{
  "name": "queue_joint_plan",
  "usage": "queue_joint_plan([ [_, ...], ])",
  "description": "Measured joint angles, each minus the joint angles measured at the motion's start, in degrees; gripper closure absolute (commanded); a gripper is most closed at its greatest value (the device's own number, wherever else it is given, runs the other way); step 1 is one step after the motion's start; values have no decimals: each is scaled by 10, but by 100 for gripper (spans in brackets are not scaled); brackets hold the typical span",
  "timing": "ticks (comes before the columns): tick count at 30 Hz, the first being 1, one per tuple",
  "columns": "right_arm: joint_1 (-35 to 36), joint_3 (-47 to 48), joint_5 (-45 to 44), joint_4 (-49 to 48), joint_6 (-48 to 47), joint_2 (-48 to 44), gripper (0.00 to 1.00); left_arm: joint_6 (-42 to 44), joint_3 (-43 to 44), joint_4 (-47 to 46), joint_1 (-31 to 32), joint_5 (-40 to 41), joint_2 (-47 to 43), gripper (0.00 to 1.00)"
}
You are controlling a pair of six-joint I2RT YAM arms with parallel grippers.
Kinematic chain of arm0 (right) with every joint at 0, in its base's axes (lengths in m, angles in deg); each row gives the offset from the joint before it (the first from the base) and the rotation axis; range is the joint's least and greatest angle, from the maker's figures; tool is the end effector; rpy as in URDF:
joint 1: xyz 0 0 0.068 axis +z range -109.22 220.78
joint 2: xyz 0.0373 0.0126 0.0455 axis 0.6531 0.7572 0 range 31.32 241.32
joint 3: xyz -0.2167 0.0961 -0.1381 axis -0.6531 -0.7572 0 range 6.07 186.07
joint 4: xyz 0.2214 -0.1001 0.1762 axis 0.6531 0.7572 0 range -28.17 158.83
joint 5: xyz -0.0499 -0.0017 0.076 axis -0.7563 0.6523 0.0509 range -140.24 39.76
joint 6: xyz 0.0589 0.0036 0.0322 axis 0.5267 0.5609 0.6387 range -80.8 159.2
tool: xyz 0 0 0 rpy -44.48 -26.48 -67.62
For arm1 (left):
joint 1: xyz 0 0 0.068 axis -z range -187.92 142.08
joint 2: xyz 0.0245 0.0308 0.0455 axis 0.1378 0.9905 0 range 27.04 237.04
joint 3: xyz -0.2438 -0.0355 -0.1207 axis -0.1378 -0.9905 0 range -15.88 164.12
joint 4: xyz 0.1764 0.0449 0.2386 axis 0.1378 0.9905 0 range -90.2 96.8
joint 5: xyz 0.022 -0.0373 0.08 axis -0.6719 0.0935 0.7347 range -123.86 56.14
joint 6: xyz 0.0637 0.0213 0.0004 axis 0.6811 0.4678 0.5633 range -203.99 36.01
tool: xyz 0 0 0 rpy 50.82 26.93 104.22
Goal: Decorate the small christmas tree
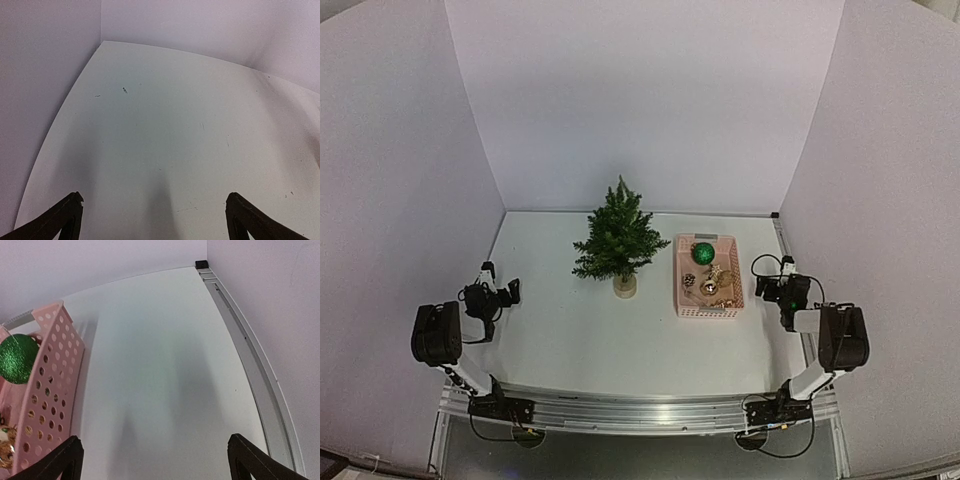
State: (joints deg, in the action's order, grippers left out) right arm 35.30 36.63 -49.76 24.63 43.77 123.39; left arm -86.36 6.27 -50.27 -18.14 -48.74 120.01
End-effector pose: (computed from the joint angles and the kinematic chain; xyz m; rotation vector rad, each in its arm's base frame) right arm 0.3335 -0.0315 0.1036 0.1692 1.9877 -0.0018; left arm 0.2997 0.0401 0.0838 -0.0384 1.9232 -0.1592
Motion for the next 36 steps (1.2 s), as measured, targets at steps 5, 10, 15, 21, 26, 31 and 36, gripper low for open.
queue_joint_plan([
  [5,0,94,29,76,13,-83,2,0,0,0,0,0,0,0],
  [10,0,158,84,86,73,-143,11,0,0,2,0,0,-1,0],
  [15,9,218,153,132,145,-147,13,5,23,102,0,-22,-60,0],
  [21,136,314,134,319,112,-135,13,-36,128,226,3,-83,-202,0],
  [26,255,389,76,483,71,-91,20,-62,223,305,44,-84,-255,0],
  [31,321,466,9,634,47,7,33,-80,330,416,91,-79,-239,0],
  [36,325,585,-12,775,19,143,38,-82,345,460,113,-85,-236,0],
])
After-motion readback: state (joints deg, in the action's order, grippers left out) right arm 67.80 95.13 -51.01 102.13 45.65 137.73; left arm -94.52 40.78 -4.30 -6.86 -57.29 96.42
